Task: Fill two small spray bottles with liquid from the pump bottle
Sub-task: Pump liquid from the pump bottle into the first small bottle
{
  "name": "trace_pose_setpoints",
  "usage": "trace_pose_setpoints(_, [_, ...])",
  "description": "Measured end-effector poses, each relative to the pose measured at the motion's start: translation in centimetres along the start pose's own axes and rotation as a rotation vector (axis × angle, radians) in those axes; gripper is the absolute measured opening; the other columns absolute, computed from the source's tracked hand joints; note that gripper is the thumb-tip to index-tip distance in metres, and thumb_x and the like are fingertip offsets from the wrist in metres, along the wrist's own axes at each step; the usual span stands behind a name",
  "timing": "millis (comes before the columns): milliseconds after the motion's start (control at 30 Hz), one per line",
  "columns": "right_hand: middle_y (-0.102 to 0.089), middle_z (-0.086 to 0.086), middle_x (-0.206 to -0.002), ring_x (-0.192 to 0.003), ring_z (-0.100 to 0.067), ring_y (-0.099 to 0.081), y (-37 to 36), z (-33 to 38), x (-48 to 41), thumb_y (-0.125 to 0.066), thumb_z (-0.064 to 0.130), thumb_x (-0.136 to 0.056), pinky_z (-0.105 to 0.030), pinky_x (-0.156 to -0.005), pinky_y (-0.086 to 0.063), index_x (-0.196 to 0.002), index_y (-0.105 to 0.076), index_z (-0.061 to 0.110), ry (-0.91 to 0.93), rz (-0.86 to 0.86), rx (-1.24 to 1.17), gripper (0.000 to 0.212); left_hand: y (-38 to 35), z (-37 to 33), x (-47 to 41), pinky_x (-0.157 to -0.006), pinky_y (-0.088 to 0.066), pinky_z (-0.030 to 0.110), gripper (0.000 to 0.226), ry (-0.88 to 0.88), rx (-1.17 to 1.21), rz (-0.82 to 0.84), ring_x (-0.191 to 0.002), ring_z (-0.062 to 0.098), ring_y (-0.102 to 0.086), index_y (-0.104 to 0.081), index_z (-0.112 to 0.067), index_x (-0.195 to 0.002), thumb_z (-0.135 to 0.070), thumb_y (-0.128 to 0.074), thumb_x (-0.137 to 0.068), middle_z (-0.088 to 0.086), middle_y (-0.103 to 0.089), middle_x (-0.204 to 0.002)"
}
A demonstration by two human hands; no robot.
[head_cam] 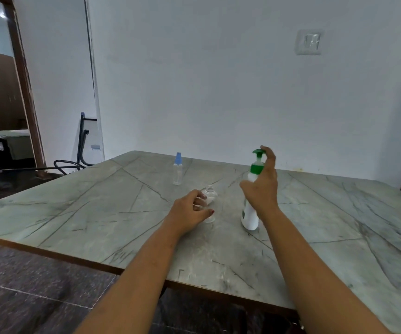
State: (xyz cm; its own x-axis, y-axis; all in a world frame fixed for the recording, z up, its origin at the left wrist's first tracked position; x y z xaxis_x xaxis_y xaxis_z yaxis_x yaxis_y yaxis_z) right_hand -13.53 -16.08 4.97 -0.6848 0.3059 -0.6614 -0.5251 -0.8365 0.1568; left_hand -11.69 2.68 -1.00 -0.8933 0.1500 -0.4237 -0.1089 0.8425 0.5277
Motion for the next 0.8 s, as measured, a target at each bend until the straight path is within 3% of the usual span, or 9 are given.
trace_pose_setpoints(100, [-0.051, -0.004, -0.099, -0.079, -0.023, -0.052, 0.9, -0.5, 0.0, -0.057, -0.01, -0.07, -0.025, -0.064, -0.045, -0.134, -0.025, 0.04, -0.002, 0.037, -0.058, 0.087, -0.2, 0.0, 0.0, -0.073, -0.045, 0.013, 0.032, -0.012, -0.012, 0.003, -0.087, 0.011, -0.061, -0.055, -0.02, -0.107, -0.03, -0.071, -0.081, -0.004, -0.064, -0.102])
trace_pose_setpoints(200, [-0.051, 0.003, -0.088, -0.071, -0.019, -0.052, 0.7, -0.5, 0.0, -0.057, -0.005, -0.075, -0.025, -0.062, -0.045, -0.131, -0.022, 0.049, 0.007, 0.127, -0.071, 0.085, -0.1, -0.2, 0.1, -0.068, -0.043, 0.009, 0.033, -0.023, -0.035, 0.003, -0.087, 0.01, -0.06, -0.054, -0.019, -0.109, -0.032, -0.07, -0.082, -0.005, -0.062, -0.102])
trace_pose_setpoints(300, [-0.05, 0.014, -0.104, -0.078, -0.018, -0.053, 0.2, -1.0, -0.2, -0.063, -0.003, -0.076, -0.025, -0.069, -0.047, -0.136, -0.018, 0.052, 0.012, 0.205, -0.119, 0.093, -0.2, -0.1, 0.1, -0.068, -0.043, 0.008, 0.035, -0.026, -0.04, 0.004, -0.087, 0.009, -0.059, -0.054, -0.02, -0.111, -0.034, -0.069, -0.082, -0.006, -0.062, -0.102])
trace_pose_setpoints(400, [-0.037, 0.036, -0.116, -0.1, -0.014, -0.054, -0.1, -1.2, -0.2, -0.077, 0.016, -0.075, -0.033, -0.09, -0.047, -0.141, -0.014, 0.053, 0.002, 0.226, -0.153, 0.099, -0.3, 0.0, -0.1, -0.072, -0.045, 0.013, 0.037, -0.02, -0.038, 0.018, -0.088, 0.008, -0.06, -0.053, -0.021, -0.113, -0.035, -0.068, -0.083, -0.007, -0.061, -0.103])
trace_pose_setpoints(500, [-0.041, 0.022, -0.13, -0.118, -0.018, -0.047, -0.6, -1.1, -0.3, -0.081, 0.046, -0.065, -0.043, -0.106, -0.03, -0.138, -0.01, 0.058, 0.078, 0.214, -0.043, 0.103, -0.4, 0.1, -0.2, -0.074, -0.045, 0.014, 0.037, -0.02, -0.04, 0.026, -0.089, 0.009, -0.06, -0.052, -0.022, -0.113, -0.037, -0.067, -0.083, -0.007, -0.06, -0.104])
trace_pose_setpoints(567, [-0.042, 0.005, -0.13, -0.112, -0.018, -0.043, -1.0, -0.9, -0.3, -0.081, 0.049, -0.063, -0.035, -0.098, -0.026, -0.141, -0.01, 0.054, 0.135, 0.241, 0.057, 0.105, -0.4, 0.2, -0.2, -0.075, -0.045, 0.015, 0.036, -0.022, -0.051, 0.028, -0.09, 0.009, -0.059, -0.052, -0.023, -0.112, -0.037, -0.067, -0.083, -0.008, -0.06, -0.104])
trace_pose_setpoints(633, [-0.042, -0.002, -0.12, -0.102, -0.017, -0.045, -1.2, -0.6, -0.2, -0.082, 0.041, -0.064, -0.032, -0.09, -0.036, -0.14, -0.012, 0.056, 0.17, 0.281, 0.135, 0.105, -0.5, 0.2, -0.3, -0.077, -0.046, 0.017, 0.037, -0.019, -0.053, 0.033, -0.09, 0.01, -0.06, -0.051, -0.022, -0.113, -0.037, -0.067, -0.083, -0.008, -0.059, -0.104])
trace_pose_setpoints(700, [-0.04, -0.002, -0.111, -0.093, -0.019, -0.05, -1.3, -0.2, 0.0, -0.078, 0.03, -0.066, -0.029, -0.08, -0.046, -0.138, -0.015, 0.057, 0.193, 0.315, 0.222, 0.1, -0.5, 0.1, -0.3, -0.078, -0.046, 0.018, 0.041, -0.016, -0.051, 0.037, -0.091, 0.011, -0.06, -0.051, -0.02, -0.116, -0.036, -0.068, -0.083, -0.007, -0.059, -0.105])
trace_pose_setpoints(800, [-0.046, 0.002, -0.108, -0.09, -0.021, -0.052, -1.2, 0.2, 0.3, -0.071, 0.029, -0.065, -0.027, -0.07, -0.045, -0.139, -0.015, 0.055, 0.238, 0.377, 0.399, 0.096, -0.6, 0.1, -0.4, -0.077, -0.045, 0.017, 0.04, -0.011, -0.055, 0.044, -0.091, 0.011, -0.059, -0.05, -0.02, -0.116, -0.035, -0.067, -0.083, -0.007, -0.059, -0.106])
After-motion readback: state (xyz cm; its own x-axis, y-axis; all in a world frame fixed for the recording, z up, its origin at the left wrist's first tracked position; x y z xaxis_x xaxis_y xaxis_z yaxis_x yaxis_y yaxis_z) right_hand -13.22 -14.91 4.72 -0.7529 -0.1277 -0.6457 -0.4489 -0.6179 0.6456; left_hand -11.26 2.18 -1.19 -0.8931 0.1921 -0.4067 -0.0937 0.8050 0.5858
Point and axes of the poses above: each hand's wrist, its own x-axis away from the middle knuckle, its own y-axis out of the back of the hand, z = x × y, the point moved 4 cm from there along -x, towards the middle knuckle
